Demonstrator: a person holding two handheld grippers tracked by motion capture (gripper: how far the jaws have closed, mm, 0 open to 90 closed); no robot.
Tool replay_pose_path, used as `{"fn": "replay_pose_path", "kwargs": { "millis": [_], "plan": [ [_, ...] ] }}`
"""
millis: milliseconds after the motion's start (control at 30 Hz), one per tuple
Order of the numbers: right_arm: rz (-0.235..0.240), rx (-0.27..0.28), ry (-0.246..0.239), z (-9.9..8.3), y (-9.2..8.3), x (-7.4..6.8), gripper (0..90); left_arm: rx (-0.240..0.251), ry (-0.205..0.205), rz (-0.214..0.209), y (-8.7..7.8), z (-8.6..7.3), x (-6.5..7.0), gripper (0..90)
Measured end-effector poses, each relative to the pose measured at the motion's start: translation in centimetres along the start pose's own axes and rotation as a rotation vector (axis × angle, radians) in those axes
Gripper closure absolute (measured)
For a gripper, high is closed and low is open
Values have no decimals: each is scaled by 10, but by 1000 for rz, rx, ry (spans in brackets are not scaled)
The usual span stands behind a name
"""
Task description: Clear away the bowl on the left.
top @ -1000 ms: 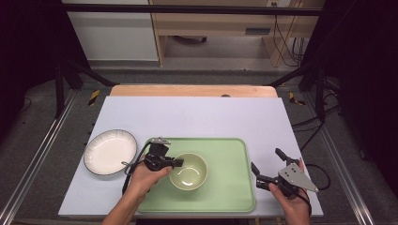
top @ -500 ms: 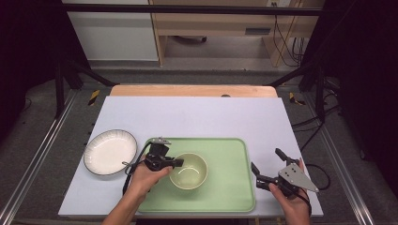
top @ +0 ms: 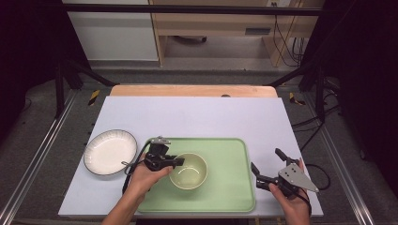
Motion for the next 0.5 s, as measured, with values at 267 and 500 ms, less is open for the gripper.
{"fn": "replay_pose_path", "kwargs": {
  "millis": [267,500],
  "plan": [
    [1,0,0,0,0,0,46,74,59,44,-14,9,-1,412],
    [1,1,1,0,-1,0,45,180,111,57,-30,19,-1,272]
  ]
}}
Point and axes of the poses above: each handheld gripper's, and its own axes: y roughly forward along the jaws, z roughly out of its top, x roughly to its right, the point moved 8 cm from there along y, roughly forward along the jaws, and after that the axes turned 11 degrees about y, right-handed, at the moved point
